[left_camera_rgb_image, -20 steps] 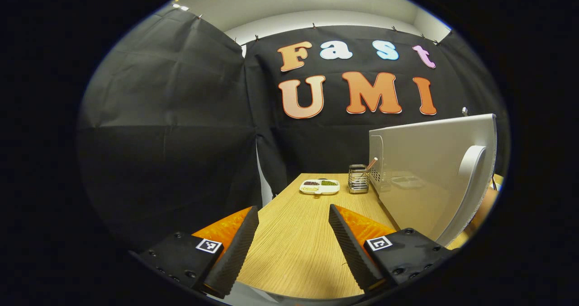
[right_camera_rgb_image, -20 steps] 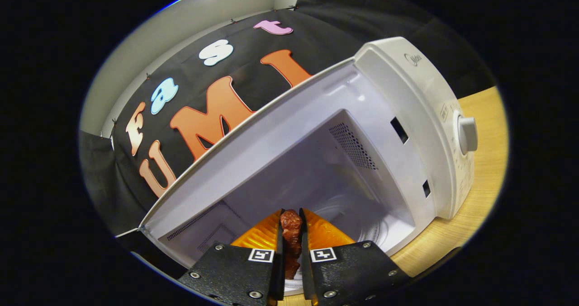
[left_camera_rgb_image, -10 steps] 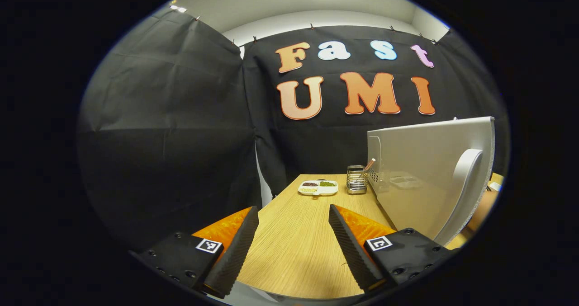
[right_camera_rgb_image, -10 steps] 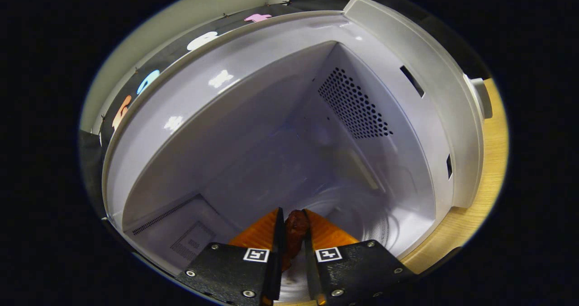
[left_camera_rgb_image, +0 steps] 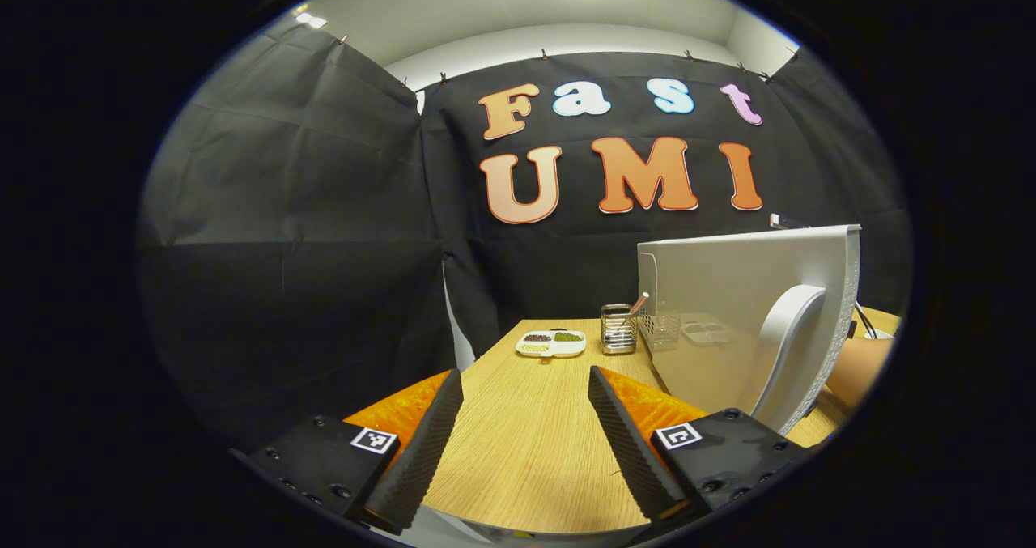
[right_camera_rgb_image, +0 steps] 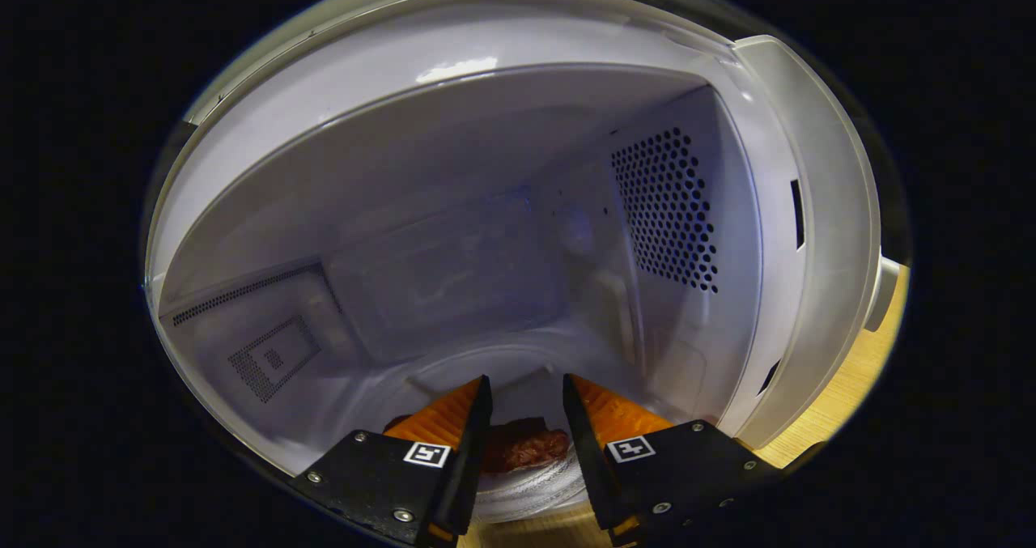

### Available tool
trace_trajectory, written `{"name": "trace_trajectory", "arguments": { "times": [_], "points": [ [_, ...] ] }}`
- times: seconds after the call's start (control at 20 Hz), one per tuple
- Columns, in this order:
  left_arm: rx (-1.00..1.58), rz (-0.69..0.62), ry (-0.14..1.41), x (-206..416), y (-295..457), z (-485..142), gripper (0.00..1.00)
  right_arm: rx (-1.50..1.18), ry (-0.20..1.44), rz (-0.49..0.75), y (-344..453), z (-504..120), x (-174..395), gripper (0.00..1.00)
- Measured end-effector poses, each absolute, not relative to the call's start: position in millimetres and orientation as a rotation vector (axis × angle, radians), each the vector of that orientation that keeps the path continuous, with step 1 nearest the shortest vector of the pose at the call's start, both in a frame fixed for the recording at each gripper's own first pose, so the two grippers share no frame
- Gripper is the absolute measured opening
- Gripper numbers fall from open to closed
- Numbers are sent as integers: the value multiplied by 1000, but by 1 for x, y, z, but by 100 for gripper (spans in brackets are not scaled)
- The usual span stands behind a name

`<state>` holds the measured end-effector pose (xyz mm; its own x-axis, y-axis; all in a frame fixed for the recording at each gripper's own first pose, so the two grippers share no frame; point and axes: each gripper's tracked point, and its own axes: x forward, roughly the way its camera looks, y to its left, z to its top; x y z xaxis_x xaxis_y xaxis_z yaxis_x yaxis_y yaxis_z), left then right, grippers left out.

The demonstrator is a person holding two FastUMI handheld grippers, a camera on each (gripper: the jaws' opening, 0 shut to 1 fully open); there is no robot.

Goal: Open the microwave oven with the left hand, put the food in, and close the microwave oven.

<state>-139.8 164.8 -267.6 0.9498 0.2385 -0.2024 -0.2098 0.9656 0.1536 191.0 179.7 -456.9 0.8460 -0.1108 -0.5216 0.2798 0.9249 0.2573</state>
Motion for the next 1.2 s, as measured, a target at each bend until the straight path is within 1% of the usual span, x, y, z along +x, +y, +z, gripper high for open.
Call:
{"name": "trace_trajectory", "arguments": {
  "times": [0.05,0.25,0.4,0.45,0.6,0.8,0.85,0.9,1.0,1.05,1.1,1.2],
  "points": [
    [132,223,226,-139,160,-268,100,317,524,-196,180,-454,189,59],
    [151,193,218,-136,145,-262,100,231,495,-136,176,-424,170,65],
    [159,181,215,-135,137,-260,100,186,454,-79,166,-396,146,68],
    [161,179,214,-135,135,-259,93,181,439,-62,160,-386,137,71],
    [154,168,213,-135,122,-260,93,171,421,-9,145,-362,107,72],
    [172,171,212,-130,109,-266,93,142,390,83,134,-322,64,78],
    [164,166,215,-130,104,-268,95,135,374,103,130,-311,56,79],
    [153,159,213,-128,98,-268,96,133,361,114,125,-301,50,79],
    [146,139,215,-126,86,-268,96,140,341,131,112,-283,42,81],
    [148,130,216,-125,79,-269,93,145,332,133,104,-275,38,83],
    [151,120,217,-124,74,-269,96,149,325,131,97,-267,35,83],
    [156,94,217,-121,59,-269,96,165,314,138,86,-255,26,84]
  ]
}}
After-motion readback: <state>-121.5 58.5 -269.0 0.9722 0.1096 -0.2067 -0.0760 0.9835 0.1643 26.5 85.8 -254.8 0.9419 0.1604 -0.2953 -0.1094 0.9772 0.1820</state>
